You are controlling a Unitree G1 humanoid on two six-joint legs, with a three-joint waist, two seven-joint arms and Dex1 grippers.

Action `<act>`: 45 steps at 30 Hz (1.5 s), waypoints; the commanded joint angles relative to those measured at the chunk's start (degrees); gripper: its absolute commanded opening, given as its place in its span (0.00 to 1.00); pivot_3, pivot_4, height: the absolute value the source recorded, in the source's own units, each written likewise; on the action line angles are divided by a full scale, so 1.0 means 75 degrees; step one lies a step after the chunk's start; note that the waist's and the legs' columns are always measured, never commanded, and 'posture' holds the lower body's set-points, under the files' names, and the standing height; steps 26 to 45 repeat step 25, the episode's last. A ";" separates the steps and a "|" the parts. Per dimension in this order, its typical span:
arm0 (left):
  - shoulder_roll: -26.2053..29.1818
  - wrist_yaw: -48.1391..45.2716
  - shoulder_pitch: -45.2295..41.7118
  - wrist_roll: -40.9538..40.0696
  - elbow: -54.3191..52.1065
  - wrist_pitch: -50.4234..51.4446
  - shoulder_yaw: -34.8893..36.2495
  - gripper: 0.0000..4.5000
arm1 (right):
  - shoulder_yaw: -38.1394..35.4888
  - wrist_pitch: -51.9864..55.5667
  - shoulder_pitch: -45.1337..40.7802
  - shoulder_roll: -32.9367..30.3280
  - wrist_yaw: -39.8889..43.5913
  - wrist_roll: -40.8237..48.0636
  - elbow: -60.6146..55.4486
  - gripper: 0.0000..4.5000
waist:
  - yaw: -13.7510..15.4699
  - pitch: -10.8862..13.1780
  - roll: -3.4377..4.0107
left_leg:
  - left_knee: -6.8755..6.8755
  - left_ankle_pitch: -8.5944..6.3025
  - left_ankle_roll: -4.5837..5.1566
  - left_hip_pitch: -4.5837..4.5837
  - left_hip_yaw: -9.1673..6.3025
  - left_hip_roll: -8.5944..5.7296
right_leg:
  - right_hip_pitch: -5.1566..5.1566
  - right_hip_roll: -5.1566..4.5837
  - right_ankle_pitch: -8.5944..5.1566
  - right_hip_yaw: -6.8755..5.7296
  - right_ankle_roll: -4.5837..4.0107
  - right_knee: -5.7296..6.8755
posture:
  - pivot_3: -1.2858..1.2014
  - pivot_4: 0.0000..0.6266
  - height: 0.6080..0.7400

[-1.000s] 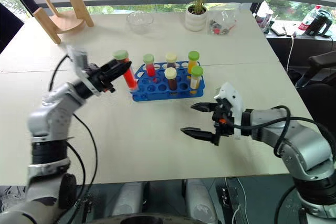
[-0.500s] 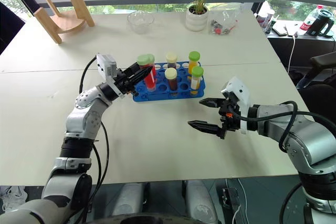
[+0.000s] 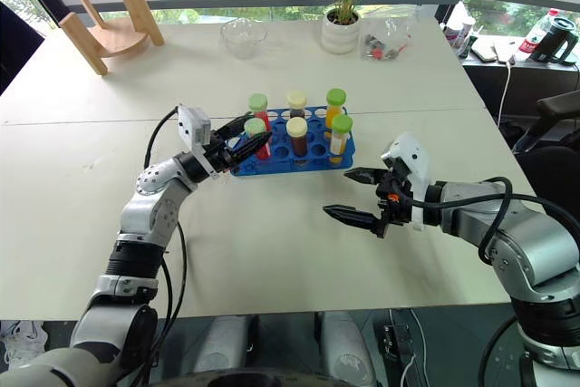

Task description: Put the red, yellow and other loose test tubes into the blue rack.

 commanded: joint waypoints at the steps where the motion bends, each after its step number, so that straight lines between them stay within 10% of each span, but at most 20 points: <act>1: 0.0471 0.0120 0.0072 -0.0112 -0.0877 0.0479 0.0169 0.96 | -0.0121 -0.0109 0.0104 -0.0064 0.0074 0.0033 -0.0214 1.00 | -0.0003 0.0000 0.0000 | 0.0000 0.0000 0.0000 0.0001 0.0000 0.0000 | 0.0000 0.0000 0.0000 0.0001 0.0000 0.0000 | 0.52 0.24 1.00; 12: 0.3581 -0.0994 0.3350 -0.1136 -0.3570 0.2854 0.1087 0.96 | -0.0597 -0.0910 0.1343 -0.0449 0.0626 -0.0620 0.0869 1.00 | -0.0167 0.0001 0.0006 | -0.0024 -0.0002 0.0002 0.0008 0.0009 0.0010 | 0.0000 -0.0002 -0.0004 0.0003 -0.0006 -0.0016 | 0.52 0.24 1.00; 45: 0.3445 -0.0883 0.4037 -0.0929 -0.3252 0.2582 0.1084 0.96 | -0.0280 -0.1532 0.0766 -0.0239 0.0860 -0.1154 0.1782 1.00 | -0.0164 0.0002 0.0007 | -0.0027 -0.0003 0.0004 0.0012 0.0012 0.0012 | 0.0009 0.0002 -0.0005 0.0007 -0.0006 -0.0030 | 0.52 0.24 1.00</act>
